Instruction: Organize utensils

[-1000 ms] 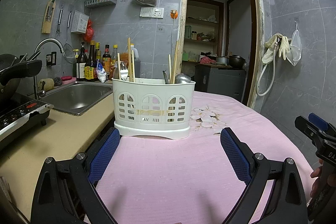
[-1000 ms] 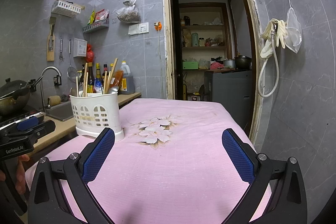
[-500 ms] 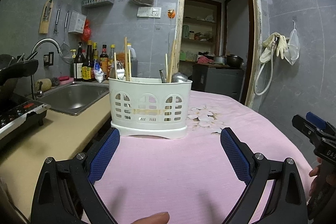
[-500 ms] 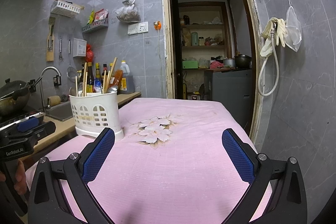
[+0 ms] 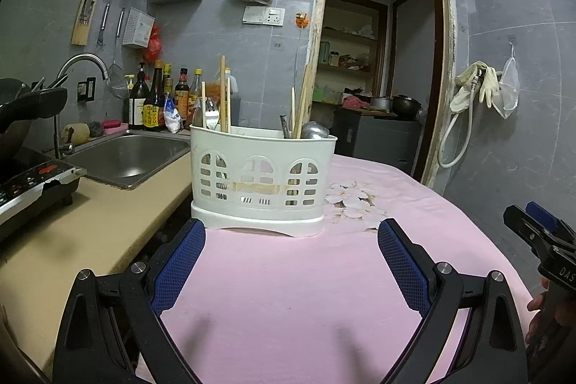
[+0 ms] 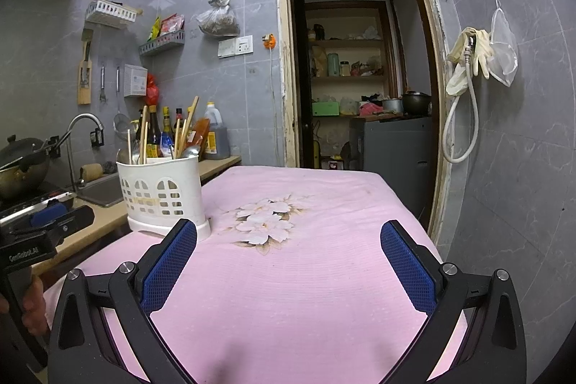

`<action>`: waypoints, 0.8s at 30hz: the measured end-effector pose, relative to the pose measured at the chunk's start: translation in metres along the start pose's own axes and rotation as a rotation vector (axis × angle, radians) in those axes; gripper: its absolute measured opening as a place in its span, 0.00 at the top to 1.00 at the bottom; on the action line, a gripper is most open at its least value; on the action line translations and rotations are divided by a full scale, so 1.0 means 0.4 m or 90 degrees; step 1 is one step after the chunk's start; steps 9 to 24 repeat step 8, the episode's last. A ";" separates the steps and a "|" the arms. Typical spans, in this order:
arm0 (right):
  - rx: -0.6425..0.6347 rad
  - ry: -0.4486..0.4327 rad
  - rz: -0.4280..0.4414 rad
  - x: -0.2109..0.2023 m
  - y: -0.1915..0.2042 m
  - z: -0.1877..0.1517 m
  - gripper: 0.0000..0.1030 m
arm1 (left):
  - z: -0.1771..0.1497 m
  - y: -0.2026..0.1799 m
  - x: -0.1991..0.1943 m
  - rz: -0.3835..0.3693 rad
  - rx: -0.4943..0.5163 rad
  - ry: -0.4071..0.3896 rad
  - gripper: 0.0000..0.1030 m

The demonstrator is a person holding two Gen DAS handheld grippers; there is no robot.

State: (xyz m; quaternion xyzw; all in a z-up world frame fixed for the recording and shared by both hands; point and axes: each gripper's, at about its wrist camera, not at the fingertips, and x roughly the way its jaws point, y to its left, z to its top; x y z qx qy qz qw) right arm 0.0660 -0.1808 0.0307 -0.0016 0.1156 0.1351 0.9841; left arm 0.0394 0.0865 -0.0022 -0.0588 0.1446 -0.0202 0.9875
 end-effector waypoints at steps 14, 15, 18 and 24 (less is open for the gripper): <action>0.001 0.002 0.000 0.001 0.001 0.000 0.00 | 0.001 0.002 0.002 0.003 0.004 -0.002 0.09; 0.001 0.002 0.000 0.001 0.001 0.000 0.00 | 0.001 0.002 0.002 0.003 0.004 -0.002 0.09; 0.001 0.002 0.000 0.001 0.001 0.000 0.00 | 0.001 0.002 0.002 0.003 0.004 -0.002 0.09; 0.001 0.002 0.000 0.001 0.001 0.000 0.00 | 0.001 0.002 0.002 0.003 0.004 -0.002 0.09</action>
